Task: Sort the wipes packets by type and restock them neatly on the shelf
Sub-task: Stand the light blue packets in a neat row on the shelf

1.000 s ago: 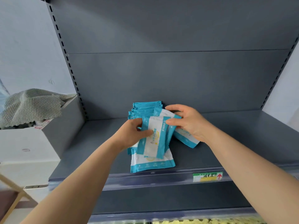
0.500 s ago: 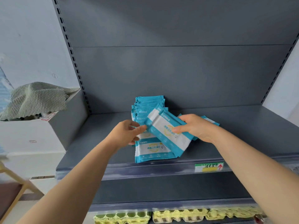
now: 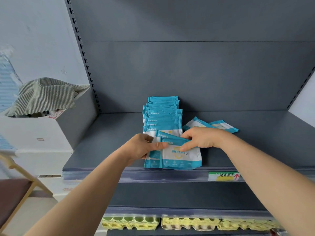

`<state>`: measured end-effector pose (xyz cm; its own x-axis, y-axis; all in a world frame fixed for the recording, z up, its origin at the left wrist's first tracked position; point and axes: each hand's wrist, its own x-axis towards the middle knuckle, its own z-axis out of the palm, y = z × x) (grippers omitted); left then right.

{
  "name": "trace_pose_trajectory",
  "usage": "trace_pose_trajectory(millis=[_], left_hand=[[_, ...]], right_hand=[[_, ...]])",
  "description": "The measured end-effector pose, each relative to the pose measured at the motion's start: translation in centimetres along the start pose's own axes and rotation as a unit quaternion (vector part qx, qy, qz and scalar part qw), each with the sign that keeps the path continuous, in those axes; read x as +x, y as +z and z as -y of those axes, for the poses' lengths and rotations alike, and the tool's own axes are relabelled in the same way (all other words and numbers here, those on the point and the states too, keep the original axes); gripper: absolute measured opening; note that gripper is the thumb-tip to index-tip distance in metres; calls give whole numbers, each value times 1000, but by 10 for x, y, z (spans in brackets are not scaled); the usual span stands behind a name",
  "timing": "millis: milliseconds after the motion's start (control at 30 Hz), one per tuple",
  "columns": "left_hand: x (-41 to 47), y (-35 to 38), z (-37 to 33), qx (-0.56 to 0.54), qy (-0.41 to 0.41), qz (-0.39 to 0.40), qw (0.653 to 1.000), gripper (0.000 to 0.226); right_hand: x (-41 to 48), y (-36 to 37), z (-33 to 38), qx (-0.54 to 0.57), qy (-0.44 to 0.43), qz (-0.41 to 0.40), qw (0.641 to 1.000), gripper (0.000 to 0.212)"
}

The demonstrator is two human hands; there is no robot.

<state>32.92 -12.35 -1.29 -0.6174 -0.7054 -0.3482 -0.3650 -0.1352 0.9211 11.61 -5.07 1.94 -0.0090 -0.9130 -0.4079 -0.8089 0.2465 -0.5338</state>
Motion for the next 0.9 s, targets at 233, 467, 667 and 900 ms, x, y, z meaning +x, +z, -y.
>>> trace_pose_trajectory(millis=[233,467,667,900], left_hand=[[9,-5,2,130,146,-150,969,55],[19,-6,1,114,161,-201,960,64],[26,0,6,139,149,-251,946,73],[30,2,10,148,134,-254,946,71]], right_hand=[[21,7,-6,130,-51,-193,971,37],[26,-9,-28,139,-23,-273,951,52],[19,-20,-78,-39,127,-300,945,46],[20,-21,-89,96,103,-321,937,22]])
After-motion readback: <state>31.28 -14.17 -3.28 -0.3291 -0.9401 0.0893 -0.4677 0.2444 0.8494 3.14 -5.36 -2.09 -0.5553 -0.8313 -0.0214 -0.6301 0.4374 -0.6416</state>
